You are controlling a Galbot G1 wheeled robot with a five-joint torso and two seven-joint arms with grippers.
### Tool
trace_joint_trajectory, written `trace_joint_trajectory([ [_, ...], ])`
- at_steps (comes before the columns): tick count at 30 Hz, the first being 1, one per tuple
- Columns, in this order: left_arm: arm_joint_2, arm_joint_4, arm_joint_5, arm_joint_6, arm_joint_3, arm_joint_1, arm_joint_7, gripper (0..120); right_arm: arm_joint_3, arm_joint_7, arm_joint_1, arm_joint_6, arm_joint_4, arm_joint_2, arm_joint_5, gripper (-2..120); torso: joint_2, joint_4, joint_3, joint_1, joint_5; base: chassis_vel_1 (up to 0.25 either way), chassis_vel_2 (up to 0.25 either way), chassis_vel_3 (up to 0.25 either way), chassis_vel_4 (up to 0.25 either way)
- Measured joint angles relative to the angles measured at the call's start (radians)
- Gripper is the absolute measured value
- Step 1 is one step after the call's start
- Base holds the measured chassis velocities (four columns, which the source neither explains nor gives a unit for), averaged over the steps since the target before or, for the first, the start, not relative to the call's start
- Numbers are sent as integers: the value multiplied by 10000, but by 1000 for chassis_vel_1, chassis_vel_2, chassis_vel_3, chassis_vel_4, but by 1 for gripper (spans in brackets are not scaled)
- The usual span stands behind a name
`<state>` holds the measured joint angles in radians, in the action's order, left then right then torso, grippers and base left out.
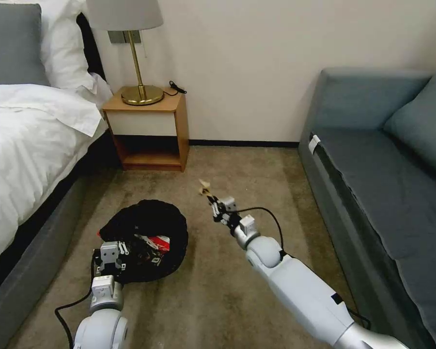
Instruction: Pick up the trash bin, then pick up the garbage on the floor and place it into the trash bin.
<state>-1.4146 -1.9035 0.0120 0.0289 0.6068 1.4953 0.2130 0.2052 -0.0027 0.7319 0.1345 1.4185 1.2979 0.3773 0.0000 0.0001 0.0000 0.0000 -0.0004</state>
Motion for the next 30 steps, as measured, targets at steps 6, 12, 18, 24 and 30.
trace_joint_trajectory([
  [6, -128, -74, 135, 18, -131, 44, -1, 4, 520, 126, 482, -40, 1000, 328, 203, 0, 1, -2, 0, 0, 3, 0, 0, 0, 0],
  [12, -218, -32, 230, 64, -186, 44, -5, 4, 967, 215, 671, -151, 1241, 606, 216, 0, 1, -1, 0, 0, 4, 0, 0, 0, 0],
  [18, -378, 38, 291, 141, -266, 43, -11, 4, 1475, 284, 834, -169, 967, 882, -183, 0, 2, -1, 0, 0, 2, 0, 0, 0, 0],
  [24, -434, 75, 285, 145, -309, 15, -17, 4, 1804, 557, 866, -138, 372, 1046, -949, 0, 1, -1, 0, 0, 4, 0, 0, 0, 0],
  [30, -468, 218, 261, 145, -337, -89, -34, 4, 1934, 802, 910, -101, -438, 1249, -1754, 18, 1, -2, 0, 0, 5, 0, 0, 0, 0],
])
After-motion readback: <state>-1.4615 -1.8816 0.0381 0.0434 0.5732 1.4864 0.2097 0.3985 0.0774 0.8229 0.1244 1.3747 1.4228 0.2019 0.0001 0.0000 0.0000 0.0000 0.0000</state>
